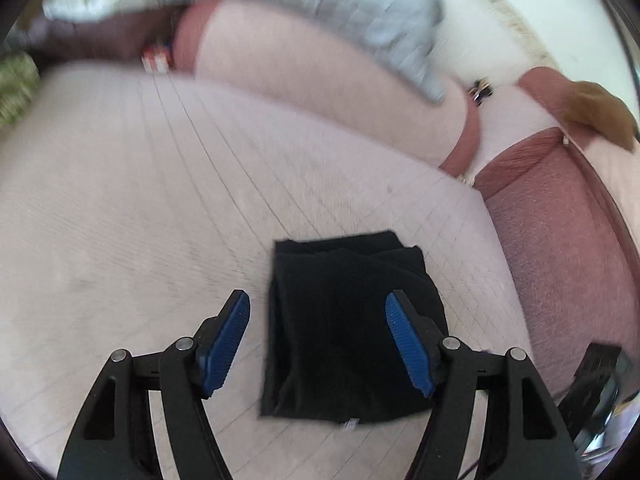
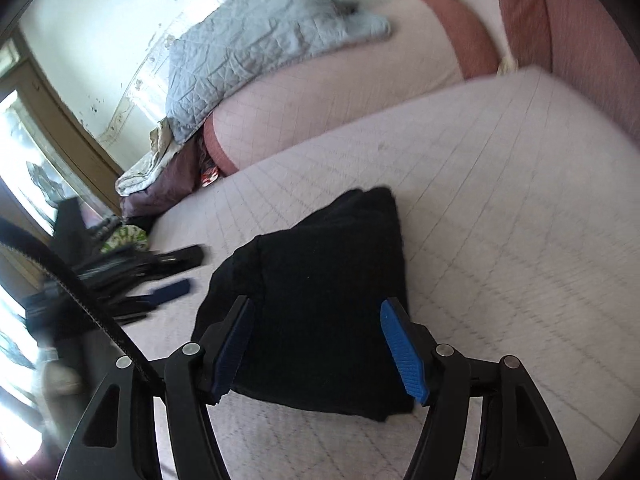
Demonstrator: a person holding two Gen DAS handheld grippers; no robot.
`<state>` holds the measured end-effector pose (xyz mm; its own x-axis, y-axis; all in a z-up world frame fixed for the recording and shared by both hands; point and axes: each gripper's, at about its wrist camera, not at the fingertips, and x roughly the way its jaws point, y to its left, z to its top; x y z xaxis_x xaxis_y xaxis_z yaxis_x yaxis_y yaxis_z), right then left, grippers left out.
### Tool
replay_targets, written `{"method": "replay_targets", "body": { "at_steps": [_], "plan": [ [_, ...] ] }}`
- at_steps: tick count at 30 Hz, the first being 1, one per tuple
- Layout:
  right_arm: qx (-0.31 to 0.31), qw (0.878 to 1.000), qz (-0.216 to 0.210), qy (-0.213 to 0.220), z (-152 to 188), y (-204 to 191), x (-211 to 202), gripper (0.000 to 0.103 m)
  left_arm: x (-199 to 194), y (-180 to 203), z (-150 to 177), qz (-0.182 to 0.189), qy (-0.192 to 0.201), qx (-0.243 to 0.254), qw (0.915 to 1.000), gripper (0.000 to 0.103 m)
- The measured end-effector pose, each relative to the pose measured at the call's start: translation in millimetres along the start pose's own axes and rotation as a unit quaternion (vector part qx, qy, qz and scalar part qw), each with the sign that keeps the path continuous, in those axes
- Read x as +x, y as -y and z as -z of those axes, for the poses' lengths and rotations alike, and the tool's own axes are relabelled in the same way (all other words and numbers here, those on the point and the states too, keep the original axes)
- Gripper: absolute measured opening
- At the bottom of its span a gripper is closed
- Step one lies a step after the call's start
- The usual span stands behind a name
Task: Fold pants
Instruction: 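Release the sweatpants and pull both grippers back from the bundle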
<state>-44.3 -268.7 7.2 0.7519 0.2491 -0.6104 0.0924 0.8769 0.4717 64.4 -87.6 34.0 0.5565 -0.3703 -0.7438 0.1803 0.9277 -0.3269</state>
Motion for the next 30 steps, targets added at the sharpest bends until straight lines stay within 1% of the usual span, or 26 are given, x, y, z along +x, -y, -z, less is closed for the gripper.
{"method": "replay_targets", "body": {
  "at_steps": [1,3,4,6,7,8,9,10,11,13,14,15,16,17,20,22,23,28,30],
  "plan": [
    [-0.007,1.0,0.008,0.009,2,-3,-8,0.071,-25,3,9,-0.017,0.032,0.017,0.9992,0.07],
    [-0.025,0.999,0.028,0.035,8,-15,-28,0.076,-55,6,20,-0.046,0.077,0.037,0.9953,0.072],
    [-0.035,0.997,0.038,0.049,11,-21,-38,0.077,-77,9,32,-0.069,0.112,0.048,0.9901,0.073],
    [-0.055,0.992,0.065,0.092,24,-34,-64,0.087,-107,9,45,-0.097,0.156,0.058,0.9813,0.086],
    [-0.059,0.989,0.079,0.114,33,-38,-77,0.09,-124,12,56,-0.117,0.185,0.063,0.9737,0.089],
    [-0.062,0.983,0.096,0.142,47,-42,-93,0.095,-138,16,65,-0.134,0.213,0.069,0.9653,0.096],
    [-0.064,0.979,0.108,0.161,57,-45,-102,0.1,-154,22,78,-0.154,0.248,0.079,0.9531,0.103],
    [-0.067,0.972,0.127,0.187,72,-48,-114,0.103,-165,24,85,-0.165,0.269,0.086,0.945,0.103],
    [-0.068,0.966,0.142,0.207,85,-50,-121,0.103,-175,28,95,-0.179,0.288,0.093,0.9361,0.103],
    [-0.06,0.96,0.151,0.228,102,-47,-127,0.103,-185,32,111,-0.201,0.302,0.097,0.9266,0.103],
    [-0.05,0.961,0.155,0.221,104,-45,-127,0.103,-185,35,117,-0.207,0.303,0.097,0.9252,0.103],
    [-0.041,0.965,0.158,0.208,104,-42,-126,0.103,-183,39,124,-0.211,0.3,0.097,0.9252,0.103],
    [-0.036,0.969,0.155,0.192,103,-39,-124,0.103,-181,42,128,-0.206,0.297,0.098,0.9273,0.103],
    [-0.033,0.972,0.153,0.176,102,-37,-121,0.103,-177,45,134,-0.198,0.286,0.101,0.9319,0.103],
    [-0.045,0.97,0.181,0.158,103,-38,-114,0.103,-161,53,146,-0.196,0.252,0.121,0.94,0.103],
    [-0.051,0.971,0.184,0.141,104,-39,-106,0.103,-152,56,152,-0.189,0.224,0.132,0.9471,0.103],
    [-0.053,0.972,0.186,0.13,105,-40,-102,0.103,-146,58,156,-0.189,0.214,0.132,0.9492,0.103],
    [-0.072,0.975,0.196,0.078,111,-43,-80,0.103,-124,49,153,-0.177,0.162,0.112,0.9643,0.103],
    [-0.083,0.974,0.201,0.058,114,-45,-70,0.103,-116,46,152,-0.175,0.146,0.101,0.9685,0.103]
  ]
}}
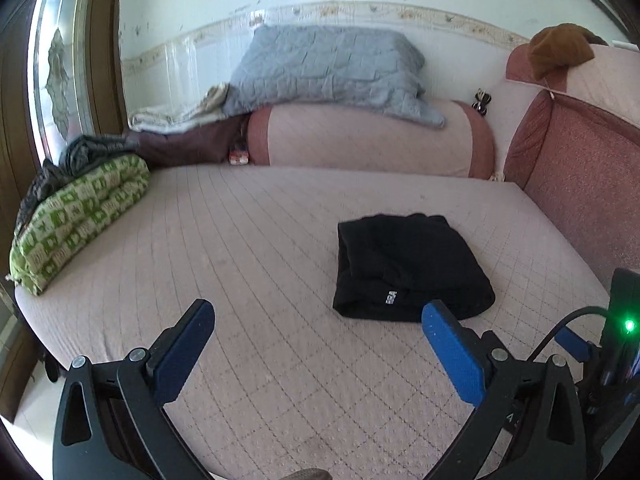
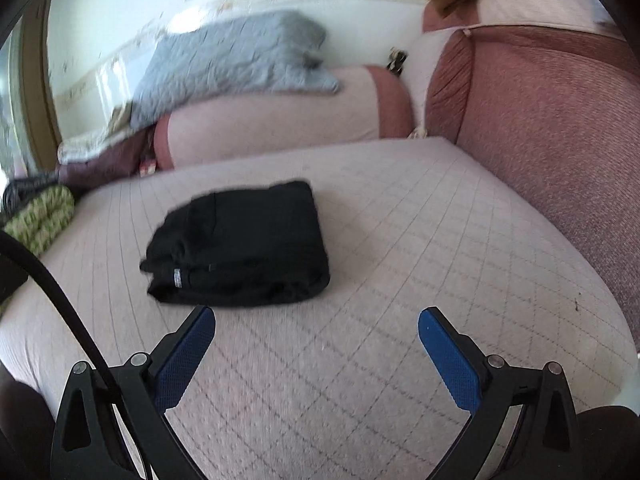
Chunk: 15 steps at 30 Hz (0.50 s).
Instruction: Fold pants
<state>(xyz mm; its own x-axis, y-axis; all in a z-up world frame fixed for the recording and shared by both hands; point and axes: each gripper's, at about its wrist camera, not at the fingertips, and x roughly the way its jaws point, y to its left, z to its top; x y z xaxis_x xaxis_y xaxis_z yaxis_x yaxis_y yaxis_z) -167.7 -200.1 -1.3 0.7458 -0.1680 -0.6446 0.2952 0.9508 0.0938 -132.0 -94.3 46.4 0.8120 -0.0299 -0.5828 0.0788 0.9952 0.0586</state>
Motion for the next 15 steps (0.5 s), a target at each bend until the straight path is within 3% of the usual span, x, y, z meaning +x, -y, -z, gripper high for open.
{"method": "replay_targets", "body": {
  "at_steps": [15],
  "plan": [
    [-0.004,0.998,0.023,-0.064,10,-1,30,0.103,43,4,20,0.003,-0.073,0.01,0.9973,0.103]
  ]
}}
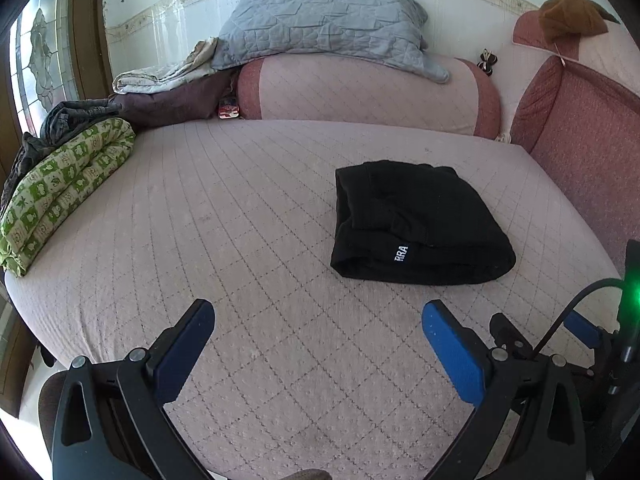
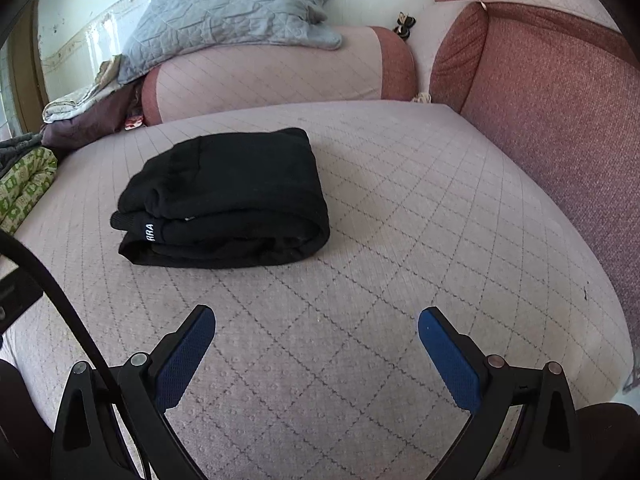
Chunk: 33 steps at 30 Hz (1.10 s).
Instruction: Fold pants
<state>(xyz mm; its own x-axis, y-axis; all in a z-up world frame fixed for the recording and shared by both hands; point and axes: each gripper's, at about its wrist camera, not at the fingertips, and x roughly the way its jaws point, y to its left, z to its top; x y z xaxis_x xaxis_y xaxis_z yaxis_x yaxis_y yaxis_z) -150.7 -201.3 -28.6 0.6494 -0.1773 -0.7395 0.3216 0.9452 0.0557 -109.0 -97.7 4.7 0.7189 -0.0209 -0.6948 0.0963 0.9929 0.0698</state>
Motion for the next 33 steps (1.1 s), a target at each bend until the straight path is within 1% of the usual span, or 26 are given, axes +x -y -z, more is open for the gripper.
{"method": "replay_targets", "body": {
  "at_steps": [8,19,33],
  "plan": [
    [0.001,1.0,0.008,-0.011,4,-1,5,0.103,9,-1,4,-0.007,-0.015,0.006,0.9998,0.103],
    [-0.004,1.0,0.009,-0.02,8,-7,7,0.103,17,-3,8,-0.003,-0.032,0.005,0.9995,0.103],
    [-0.005,1.0,0.003,-0.026,10,-9,9,0.103,31,-2,14,0.012,-0.063,-0.001,0.998,0.103]
  ]
}}
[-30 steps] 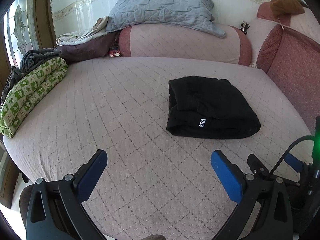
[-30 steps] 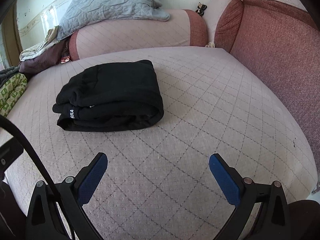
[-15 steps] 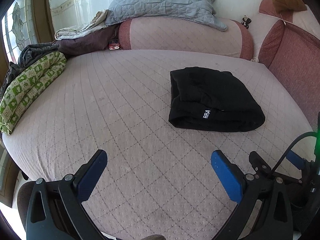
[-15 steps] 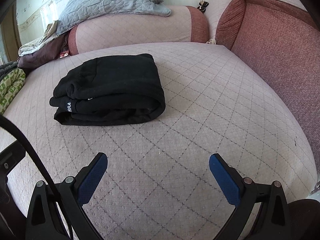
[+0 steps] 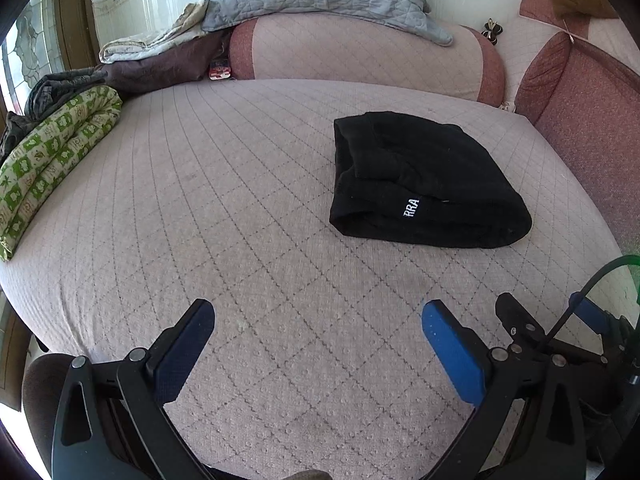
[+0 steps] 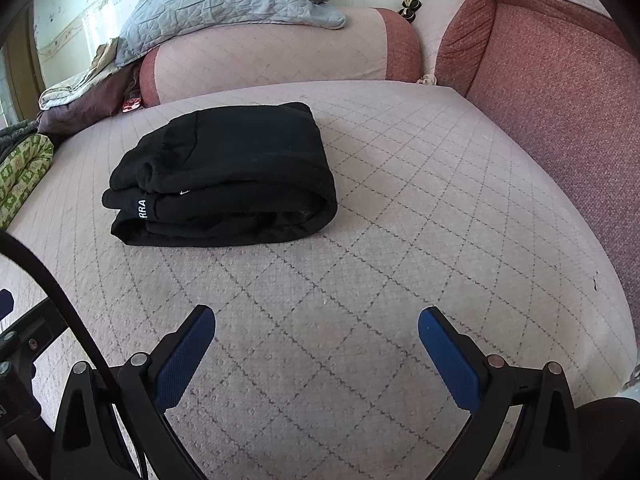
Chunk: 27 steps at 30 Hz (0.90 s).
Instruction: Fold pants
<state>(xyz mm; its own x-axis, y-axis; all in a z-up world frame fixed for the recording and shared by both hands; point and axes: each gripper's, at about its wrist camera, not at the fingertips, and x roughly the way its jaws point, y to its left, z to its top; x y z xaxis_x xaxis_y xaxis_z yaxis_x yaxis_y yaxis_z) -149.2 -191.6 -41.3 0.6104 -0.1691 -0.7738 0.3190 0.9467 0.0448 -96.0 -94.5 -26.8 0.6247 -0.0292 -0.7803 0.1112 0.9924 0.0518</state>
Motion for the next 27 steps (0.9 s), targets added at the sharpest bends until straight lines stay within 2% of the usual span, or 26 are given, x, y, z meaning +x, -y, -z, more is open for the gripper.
{"method": "replay_targets", "body": {
  "at_steps": [17,27],
  "plan": [
    [-0.012,1.0,-0.005,-0.007,4,-10,2,0.103,24,-12,7,0.006,-0.043,-0.023,0.9988,0.103],
    [-0.022,1.0,-0.004,-0.002,7,-15,-1,0.103,27,-21,9,0.013,-0.048,-0.033,0.9982,0.103]
  ]
}}
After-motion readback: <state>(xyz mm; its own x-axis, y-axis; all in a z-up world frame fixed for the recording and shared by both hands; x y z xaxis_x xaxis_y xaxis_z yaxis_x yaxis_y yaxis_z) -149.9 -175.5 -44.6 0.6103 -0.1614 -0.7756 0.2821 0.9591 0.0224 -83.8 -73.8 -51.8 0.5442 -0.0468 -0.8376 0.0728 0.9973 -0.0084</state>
